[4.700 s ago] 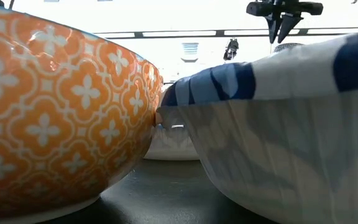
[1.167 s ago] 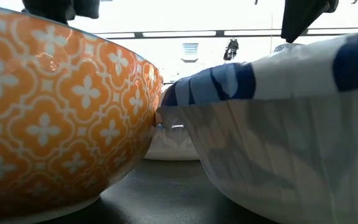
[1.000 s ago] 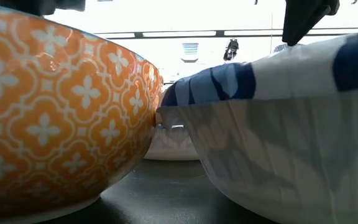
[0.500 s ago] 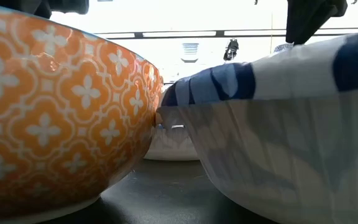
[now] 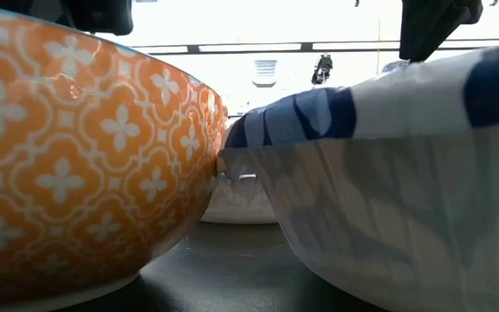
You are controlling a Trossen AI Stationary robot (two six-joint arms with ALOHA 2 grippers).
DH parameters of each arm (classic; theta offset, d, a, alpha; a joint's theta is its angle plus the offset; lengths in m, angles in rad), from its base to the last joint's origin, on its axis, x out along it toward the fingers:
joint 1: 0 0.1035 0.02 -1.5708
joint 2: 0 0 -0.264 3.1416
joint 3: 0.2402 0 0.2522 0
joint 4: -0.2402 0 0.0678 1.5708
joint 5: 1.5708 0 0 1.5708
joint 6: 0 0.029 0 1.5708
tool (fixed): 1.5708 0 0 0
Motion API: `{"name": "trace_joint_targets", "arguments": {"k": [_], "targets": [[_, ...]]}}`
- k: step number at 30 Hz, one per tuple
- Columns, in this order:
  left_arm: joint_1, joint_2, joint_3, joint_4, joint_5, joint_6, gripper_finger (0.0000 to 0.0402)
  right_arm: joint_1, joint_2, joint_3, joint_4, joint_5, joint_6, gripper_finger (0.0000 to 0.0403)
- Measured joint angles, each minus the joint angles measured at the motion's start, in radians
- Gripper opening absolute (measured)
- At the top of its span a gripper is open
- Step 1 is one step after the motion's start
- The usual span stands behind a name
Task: Place and stack bowls onto a shelf
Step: Stack the light blue bowl on top of the red bowl on the shelf
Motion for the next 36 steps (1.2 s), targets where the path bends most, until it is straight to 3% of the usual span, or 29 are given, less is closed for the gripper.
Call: {"name": "trace_joint_targets", "arguments": {"k": [8,22,30,36], "targets": [[0.000,0.023,0.000,0.068,0.013,-0.002,0.0144,0.000,0.000,0.000,0.000,-0.003,-0.002,0.0160],[0.001,0.083,0.000,0.108,0.104,-0.017,0.0011,0.000,0.000,0.000,0.001,-0.002,-0.018,0.0162],[0.002,0.071,0.000,0.130,0.114,-0.017,0.0005,0.000,0.000,0.000,0.002,-0.002,-0.021,0.0155],[0.019,-0.015,-0.001,0.130,0.100,0.042,0.0003,0.000,0.000,0.000,0.035,-0.021,-0.043,0.0160]]}}
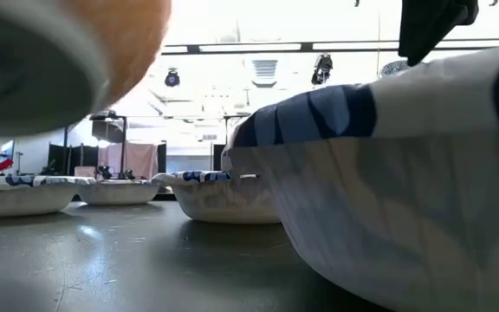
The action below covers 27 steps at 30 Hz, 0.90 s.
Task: Place and stack bowls onto a shelf
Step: Stack the light blue bowl on top of the red bowl on the shelf
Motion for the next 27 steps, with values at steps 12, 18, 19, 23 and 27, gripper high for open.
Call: {"name": "trace_joint_targets", "arguments": {"k": [12,18,19,23,27], "targets": [[0.153,-0.122,0.000,-0.047,-0.137,0.255,0.0002,-0.009,-0.010,0.020,0.172,-0.033,-0.027,0.0189],[0.259,-0.126,0.034,-0.059,-0.164,0.413,0.0002,-0.036,-0.011,0.048,0.254,-0.031,-0.002,0.0199],[0.275,-0.126,0.042,-0.060,-0.166,0.438,0.0002,-0.043,-0.011,0.052,0.265,-0.031,0.005,0.0200],[0.321,-0.125,0.078,-0.064,-0.191,0.547,0.0002,-0.069,-0.011,0.056,0.283,-0.031,0.033,0.0201],[0.368,-0.125,0.120,-0.057,-0.188,0.640,0.0001,-0.088,-0.011,0.056,0.282,-0.031,0.024,0.0201]]}}
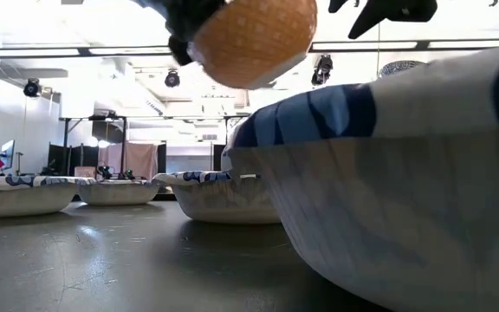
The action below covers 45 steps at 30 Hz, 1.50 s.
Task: Place and stack bowls onto a shelf
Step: Stack the light blue bowl on top of the red bowl on the shelf
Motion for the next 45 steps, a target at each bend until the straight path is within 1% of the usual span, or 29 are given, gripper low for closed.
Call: {"name": "trace_joint_targets", "arguments": {"k": [7,9,16,25,35,38,41,43,45], "targets": [[0.087,0.037,0.031,0.031,-0.003,0.075,0.0001,-0.022,0.000,0.000,0.000,0.000,-0.049,0.0201],[0.107,0.052,0.040,0.041,-0.002,0.077,0.0001,-0.030,0.000,0.000,0.000,0.001,-0.066,0.0201],[0.137,0.086,0.091,0.044,-0.005,0.120,0.0001,-0.059,0.002,0.001,-0.004,0.008,-0.108,0.0201],[0.193,0.132,0.111,0.054,-0.001,0.119,0.0001,-0.072,0.003,0.001,0.001,0.020,-0.141,0.0201],[0.194,0.142,0.177,0.066,0.002,0.151,0.0001,-0.085,0.007,0.001,-0.037,0.061,-0.148,0.0201],[0.192,0.142,0.179,0.062,0.005,0.156,0.0002,-0.086,0.007,0.001,-0.056,0.065,-0.146,0.0201],[0.192,0.142,0.177,0.072,0.031,0.147,0.0002,-0.085,0.007,0.001,-0.075,0.062,-0.137,0.0200],[0.192,0.142,0.176,0.078,0.036,0.144,0.0003,-0.089,0.007,0.002,-0.086,0.059,-0.134,0.0192],[0.194,0.142,0.176,0.082,0.036,0.143,0.0003,-0.094,0.007,0.002,-0.095,0.059,-0.129,0.0176]]}}
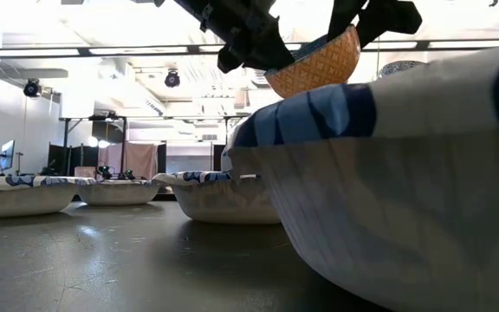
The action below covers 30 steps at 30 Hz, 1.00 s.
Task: Place and stack bowls onto a shelf
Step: Stack the light blue bowl on top of the red bowl on the shelf
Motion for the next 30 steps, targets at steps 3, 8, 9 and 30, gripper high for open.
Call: {"name": "trace_joint_targets", "arguments": {"k": [3,8,9,30], "targets": [[0.000,0.000,0.000,0.002,0.000,-0.005,0.0004,-0.002,0.000,0.001,-0.002,0.000,-0.001,0.0139],[0.000,0.000,0.000,0.009,-0.001,-0.024,0.0005,-0.008,0.000,0.000,-0.017,0.006,0.000,0.0079],[0.000,0.000,0.000,0.012,0.000,-0.024,0.0005,-0.008,0.000,-0.001,-0.019,0.006,-0.002,0.0071],[-0.001,0.001,0.015,0.017,0.060,-0.006,0.0004,-0.021,-0.001,-0.002,-0.006,-0.019,-0.044,0.0068]]}}
